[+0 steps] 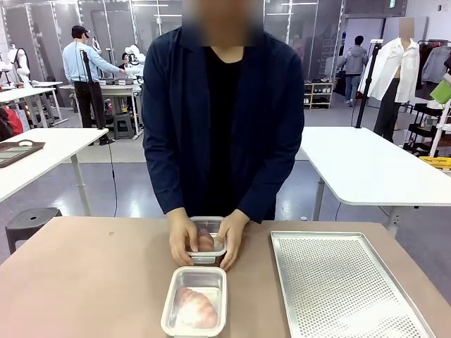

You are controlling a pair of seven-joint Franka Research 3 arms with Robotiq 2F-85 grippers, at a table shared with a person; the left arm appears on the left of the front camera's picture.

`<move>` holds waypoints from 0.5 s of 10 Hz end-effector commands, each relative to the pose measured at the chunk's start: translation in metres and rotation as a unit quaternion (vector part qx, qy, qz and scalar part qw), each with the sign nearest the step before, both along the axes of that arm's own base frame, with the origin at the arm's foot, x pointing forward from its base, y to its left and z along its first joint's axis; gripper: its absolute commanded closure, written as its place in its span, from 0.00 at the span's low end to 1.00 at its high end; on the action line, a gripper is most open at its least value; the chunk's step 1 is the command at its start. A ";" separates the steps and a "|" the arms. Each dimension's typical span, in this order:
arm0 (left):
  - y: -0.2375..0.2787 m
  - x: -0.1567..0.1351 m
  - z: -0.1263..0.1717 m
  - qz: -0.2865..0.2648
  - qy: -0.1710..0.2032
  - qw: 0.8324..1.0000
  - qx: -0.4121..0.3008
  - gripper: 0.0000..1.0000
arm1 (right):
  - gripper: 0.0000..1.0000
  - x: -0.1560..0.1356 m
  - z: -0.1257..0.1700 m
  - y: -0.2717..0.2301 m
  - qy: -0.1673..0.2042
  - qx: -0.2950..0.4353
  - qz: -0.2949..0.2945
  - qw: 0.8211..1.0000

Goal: Place the bread into the airtight container.
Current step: Pick up a Butter Roll and place it into an empty Airtight Container.

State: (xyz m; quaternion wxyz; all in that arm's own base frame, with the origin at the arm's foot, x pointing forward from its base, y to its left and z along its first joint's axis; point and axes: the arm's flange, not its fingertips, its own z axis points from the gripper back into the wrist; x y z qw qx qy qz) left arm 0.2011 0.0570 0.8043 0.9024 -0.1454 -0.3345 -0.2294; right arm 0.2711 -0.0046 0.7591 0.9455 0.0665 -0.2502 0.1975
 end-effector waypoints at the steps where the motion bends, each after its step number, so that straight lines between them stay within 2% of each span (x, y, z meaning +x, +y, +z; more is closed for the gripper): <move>1: -0.001 0.000 0.003 -0.005 -0.002 1.000 -0.003 0.00 | 0.00 -0.001 -0.001 -0.002 0.000 -0.002 0.002 1.000; 5: -0.001 0.000 0.003 -0.005 -0.002 1.000 -0.003 0.00 | 0.00 -0.001 -0.001 -0.002 0.000 -0.002 0.002 1.000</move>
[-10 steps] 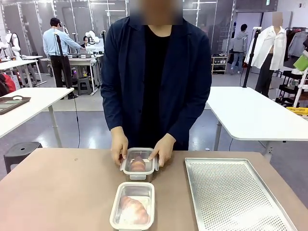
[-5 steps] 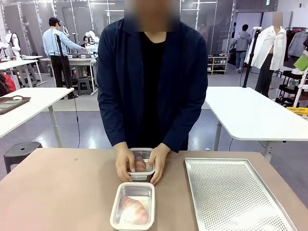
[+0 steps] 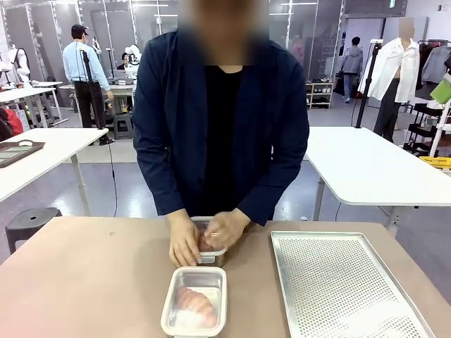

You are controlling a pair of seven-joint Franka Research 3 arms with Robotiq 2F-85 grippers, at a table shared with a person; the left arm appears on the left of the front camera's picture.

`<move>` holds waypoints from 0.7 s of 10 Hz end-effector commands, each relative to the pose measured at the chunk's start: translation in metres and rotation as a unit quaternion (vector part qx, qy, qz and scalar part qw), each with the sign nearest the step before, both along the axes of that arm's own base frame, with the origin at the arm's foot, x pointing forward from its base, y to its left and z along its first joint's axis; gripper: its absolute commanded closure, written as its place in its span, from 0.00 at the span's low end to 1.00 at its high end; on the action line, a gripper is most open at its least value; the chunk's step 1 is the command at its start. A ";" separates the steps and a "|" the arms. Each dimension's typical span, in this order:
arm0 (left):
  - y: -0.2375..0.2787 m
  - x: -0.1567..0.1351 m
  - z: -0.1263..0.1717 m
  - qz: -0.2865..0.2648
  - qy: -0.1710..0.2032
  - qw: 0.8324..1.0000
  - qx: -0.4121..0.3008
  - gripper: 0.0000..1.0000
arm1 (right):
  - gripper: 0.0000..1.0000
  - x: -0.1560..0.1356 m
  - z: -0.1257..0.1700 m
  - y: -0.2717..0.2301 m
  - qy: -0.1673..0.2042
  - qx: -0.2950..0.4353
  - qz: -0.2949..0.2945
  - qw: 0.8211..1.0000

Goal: Place the bread into the airtight container.
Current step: Pick up a Butter Roll and place it into an empty Airtight Container.

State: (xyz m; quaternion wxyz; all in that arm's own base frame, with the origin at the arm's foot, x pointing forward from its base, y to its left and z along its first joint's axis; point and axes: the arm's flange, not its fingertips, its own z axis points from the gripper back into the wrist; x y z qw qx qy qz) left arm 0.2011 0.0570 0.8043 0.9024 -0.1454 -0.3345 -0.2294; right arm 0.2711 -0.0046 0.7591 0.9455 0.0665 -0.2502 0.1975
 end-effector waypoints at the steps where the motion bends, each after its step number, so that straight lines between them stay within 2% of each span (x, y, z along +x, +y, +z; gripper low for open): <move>1: -0.001 0.000 0.003 -0.005 -0.002 1.000 -0.003 0.00 | 0.00 -0.001 -0.001 -0.001 0.000 -0.002 0.002 1.000; 7: -0.001 0.000 0.003 -0.005 -0.002 1.000 -0.003 0.00 | 0.00 -0.001 -0.001 -0.001 0.000 -0.002 0.002 1.000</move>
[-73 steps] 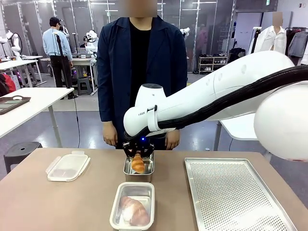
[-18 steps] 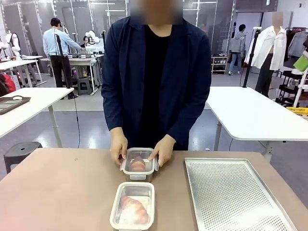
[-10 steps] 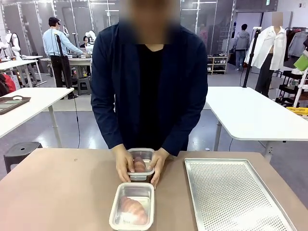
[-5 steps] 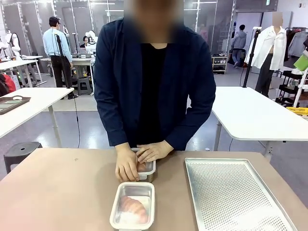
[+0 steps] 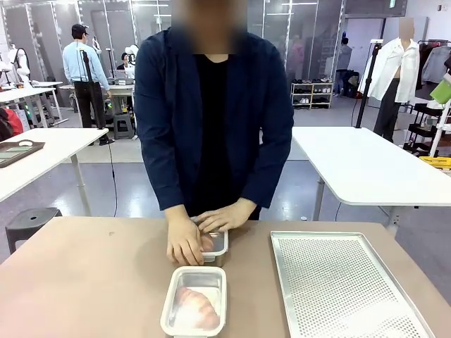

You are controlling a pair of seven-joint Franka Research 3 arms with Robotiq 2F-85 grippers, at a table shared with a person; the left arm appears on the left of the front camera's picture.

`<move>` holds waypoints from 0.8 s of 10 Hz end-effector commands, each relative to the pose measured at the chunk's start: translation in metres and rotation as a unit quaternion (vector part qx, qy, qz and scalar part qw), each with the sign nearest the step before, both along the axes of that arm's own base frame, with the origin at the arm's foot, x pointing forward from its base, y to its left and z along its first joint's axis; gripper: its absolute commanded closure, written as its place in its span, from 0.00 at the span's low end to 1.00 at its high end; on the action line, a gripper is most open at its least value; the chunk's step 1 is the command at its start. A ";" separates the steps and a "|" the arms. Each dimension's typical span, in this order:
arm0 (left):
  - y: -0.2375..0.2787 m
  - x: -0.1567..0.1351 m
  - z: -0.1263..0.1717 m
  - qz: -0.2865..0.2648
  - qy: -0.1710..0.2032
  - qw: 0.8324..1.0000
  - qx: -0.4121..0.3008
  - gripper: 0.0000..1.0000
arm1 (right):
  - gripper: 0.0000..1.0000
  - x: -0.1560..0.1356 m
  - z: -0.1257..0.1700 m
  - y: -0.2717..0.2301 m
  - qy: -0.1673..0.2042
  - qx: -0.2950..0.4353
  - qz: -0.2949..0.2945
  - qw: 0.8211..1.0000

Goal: Place the bread into the airtight container.
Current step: Pick up a Butter Roll and place it into an empty Airtight Container.

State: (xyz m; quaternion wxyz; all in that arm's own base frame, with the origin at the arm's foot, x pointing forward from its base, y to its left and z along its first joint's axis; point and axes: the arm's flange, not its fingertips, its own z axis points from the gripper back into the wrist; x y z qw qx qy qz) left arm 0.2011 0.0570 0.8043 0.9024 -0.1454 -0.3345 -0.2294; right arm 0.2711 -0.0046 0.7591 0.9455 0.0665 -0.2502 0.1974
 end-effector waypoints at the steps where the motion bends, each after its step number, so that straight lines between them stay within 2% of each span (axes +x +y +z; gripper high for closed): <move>1: -0.001 0.000 0.003 -0.005 -0.002 1.000 -0.003 0.00 | 0.00 -0.001 -0.001 -0.001 0.000 -0.002 0.002 1.000; 8: -0.001 0.000 0.003 -0.005 -0.002 1.000 -0.003 0.00 | 0.00 -0.001 -0.001 -0.001 0.000 -0.002 0.002 1.000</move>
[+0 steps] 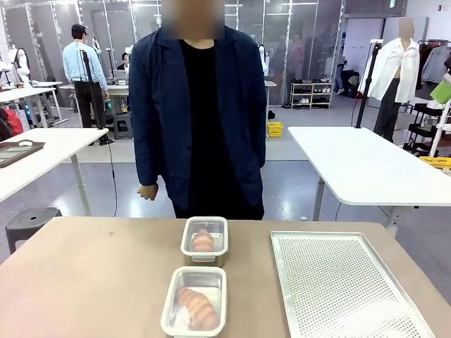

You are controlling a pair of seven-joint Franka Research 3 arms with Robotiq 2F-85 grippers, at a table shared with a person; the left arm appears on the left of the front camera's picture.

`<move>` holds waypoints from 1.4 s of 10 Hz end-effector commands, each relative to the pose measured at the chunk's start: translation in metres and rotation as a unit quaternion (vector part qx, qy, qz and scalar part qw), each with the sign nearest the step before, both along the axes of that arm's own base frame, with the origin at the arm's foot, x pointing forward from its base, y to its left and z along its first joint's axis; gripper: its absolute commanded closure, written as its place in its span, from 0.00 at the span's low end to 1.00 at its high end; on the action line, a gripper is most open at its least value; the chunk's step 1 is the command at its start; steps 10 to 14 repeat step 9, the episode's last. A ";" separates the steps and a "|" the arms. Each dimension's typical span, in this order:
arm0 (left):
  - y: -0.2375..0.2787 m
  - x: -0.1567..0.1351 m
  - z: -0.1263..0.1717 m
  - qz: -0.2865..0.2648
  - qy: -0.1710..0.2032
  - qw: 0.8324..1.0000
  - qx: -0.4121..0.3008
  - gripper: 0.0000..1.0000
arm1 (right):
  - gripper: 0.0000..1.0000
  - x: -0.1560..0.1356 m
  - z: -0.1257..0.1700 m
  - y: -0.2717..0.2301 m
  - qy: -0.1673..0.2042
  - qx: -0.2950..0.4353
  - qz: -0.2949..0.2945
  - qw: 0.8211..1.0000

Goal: Place the bread into the airtight container.
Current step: Pick up a Butter Roll and place it into an empty Airtight Container.

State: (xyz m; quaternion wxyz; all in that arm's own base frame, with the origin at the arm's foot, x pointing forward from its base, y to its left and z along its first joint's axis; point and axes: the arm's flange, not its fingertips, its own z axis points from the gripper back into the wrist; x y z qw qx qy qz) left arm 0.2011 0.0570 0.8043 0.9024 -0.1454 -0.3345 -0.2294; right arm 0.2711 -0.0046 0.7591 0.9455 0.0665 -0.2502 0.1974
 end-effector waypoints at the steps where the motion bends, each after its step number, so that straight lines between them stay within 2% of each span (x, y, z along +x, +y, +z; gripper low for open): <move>1: -0.001 0.000 0.003 -0.005 -0.002 1.000 -0.003 0.00 | 0.00 -0.001 -0.001 -0.001 0.000 -0.002 0.002 1.000; 14: -0.001 0.000 0.003 -0.005 -0.002 1.000 -0.003 0.00 | 0.00 -0.001 -0.001 -0.001 0.000 -0.002 0.002 1.000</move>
